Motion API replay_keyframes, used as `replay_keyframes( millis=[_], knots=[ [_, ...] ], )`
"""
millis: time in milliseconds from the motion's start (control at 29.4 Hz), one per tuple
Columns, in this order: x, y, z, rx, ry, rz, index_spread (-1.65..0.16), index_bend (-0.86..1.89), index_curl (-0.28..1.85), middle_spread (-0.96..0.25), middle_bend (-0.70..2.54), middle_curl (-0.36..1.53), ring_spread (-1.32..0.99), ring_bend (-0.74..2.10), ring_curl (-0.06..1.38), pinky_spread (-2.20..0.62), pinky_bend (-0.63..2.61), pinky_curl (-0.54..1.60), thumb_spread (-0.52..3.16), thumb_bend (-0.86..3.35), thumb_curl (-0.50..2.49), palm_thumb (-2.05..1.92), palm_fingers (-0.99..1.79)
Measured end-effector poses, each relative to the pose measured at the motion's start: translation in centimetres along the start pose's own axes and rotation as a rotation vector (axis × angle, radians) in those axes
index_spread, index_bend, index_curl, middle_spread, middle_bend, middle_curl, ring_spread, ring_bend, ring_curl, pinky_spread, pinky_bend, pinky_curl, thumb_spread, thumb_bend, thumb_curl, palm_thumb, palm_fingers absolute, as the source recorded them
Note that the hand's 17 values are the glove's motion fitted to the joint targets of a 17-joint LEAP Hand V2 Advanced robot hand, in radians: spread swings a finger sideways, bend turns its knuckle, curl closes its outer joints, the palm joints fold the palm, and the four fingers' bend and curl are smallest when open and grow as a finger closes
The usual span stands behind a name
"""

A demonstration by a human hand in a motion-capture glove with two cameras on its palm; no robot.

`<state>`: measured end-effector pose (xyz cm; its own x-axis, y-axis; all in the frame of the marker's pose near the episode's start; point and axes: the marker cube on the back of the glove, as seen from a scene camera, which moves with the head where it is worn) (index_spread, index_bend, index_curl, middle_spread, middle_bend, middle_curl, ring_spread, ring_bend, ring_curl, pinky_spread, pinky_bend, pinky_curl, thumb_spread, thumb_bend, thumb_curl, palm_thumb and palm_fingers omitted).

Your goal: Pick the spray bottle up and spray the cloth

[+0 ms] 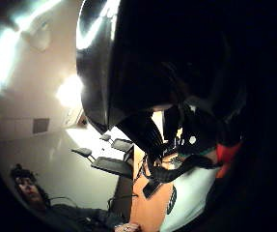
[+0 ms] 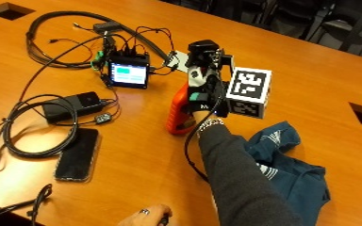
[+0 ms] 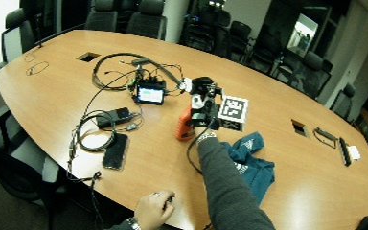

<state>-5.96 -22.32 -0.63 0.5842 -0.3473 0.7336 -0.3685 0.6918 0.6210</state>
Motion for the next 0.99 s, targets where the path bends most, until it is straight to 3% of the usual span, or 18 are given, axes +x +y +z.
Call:
replay_keyframes(
  millis=[272,510,612,816,986],
  knots=[
    [1.1,1.3,1.1,-0.005,0.018,0.018,-0.29,0.14,0.46,-0.22,0.52,0.58,-0.23,0.69,0.51,-0.29,0.43,0.44,1.28,-0.02,0.46,0.73,1.18],
    [3.4,4.6,2.2,-0.061,0.063,0.149,-0.29,0.14,0.45,-0.22,0.52,0.59,-0.23,0.69,0.51,-0.28,0.42,0.43,1.3,-0.01,0.44,0.72,1.15],
    [3.6,5.8,2.6,-0.112,0.045,0.221,-0.29,0.16,0.46,-0.22,0.52,0.59,-0.2,0.61,0.49,-0.19,0.32,0.41,1.29,-0.01,0.43,0.73,1.01],
    [2.3,6.5,2.0,-0.183,0.114,0.252,-0.31,0.15,0.47,-0.14,0.37,0.53,-0.12,0.33,0.44,0.07,0.33,0.44,1.28,0.01,0.45,0.78,0.43],
    [0.7,6.9,1.6,-0.298,0.3,0.218,-0.32,0.12,0.41,-0.08,0.27,0.47,-0.09,0.26,0.38,0.17,0.34,0.4,1.27,0.03,0.48,0.85,0.32]
  ],
)
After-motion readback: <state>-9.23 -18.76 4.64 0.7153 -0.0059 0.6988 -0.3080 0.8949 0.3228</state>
